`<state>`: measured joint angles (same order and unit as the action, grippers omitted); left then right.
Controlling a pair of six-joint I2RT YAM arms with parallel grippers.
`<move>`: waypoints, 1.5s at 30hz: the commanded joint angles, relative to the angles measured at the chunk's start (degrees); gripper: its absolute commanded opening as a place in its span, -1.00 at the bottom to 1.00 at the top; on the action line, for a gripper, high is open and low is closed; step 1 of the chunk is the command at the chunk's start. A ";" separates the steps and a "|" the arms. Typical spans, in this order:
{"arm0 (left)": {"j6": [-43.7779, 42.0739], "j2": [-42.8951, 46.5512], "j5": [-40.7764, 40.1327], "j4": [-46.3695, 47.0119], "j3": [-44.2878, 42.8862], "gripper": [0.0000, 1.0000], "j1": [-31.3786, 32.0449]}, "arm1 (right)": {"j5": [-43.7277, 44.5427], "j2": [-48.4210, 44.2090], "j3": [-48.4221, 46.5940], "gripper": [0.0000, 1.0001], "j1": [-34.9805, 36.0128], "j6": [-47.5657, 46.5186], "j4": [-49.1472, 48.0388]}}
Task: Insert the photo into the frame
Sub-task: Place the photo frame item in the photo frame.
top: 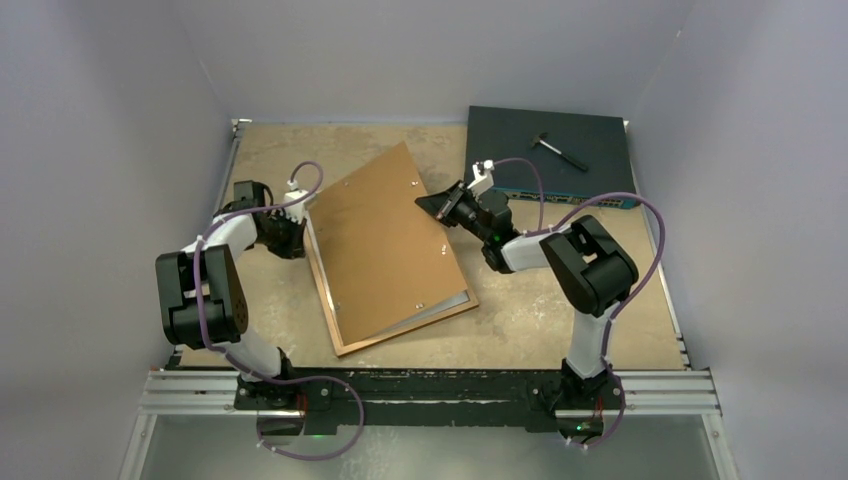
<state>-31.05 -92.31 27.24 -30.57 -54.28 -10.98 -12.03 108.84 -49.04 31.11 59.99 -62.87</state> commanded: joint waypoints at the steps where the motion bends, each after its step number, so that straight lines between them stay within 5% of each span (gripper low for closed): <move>1: 0.89 -0.72 -0.73 2.35 0.31 -1.00 -0.39 | -1.32 1.01 -1.56 -1.00 0.40 -2.15 -1.15; 26: 4.93 -3.41 -4.72 9.46 1.23 -1.00 -0.35 | -3.34 5.47 -6.56 -0.92 0.27 -6.74 1.79; 38: 4.74 -1.36 -3.99 8.32 0.55 -1.00 -0.35 | 6.91 5.20 -19.62 0.01 5.75 -25.16 31.40; 41: 4.90 -1.31 -3.80 8.25 0.55 -1.00 -0.36 | 10.23 5.80 -22.63 0.94 7.20 -28.69 36.95; 45: 4.95 -1.09 -3.78 8.05 0.46 -1.00 -0.35 | 13.89 5.10 -24.46 0.97 8.62 -31.44 40.41</move>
<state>-26.94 -95.22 21.06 -22.90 -52.86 -11.42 -2.42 115.90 -69.73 37.74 34.00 -27.70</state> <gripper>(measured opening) 0.002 0.984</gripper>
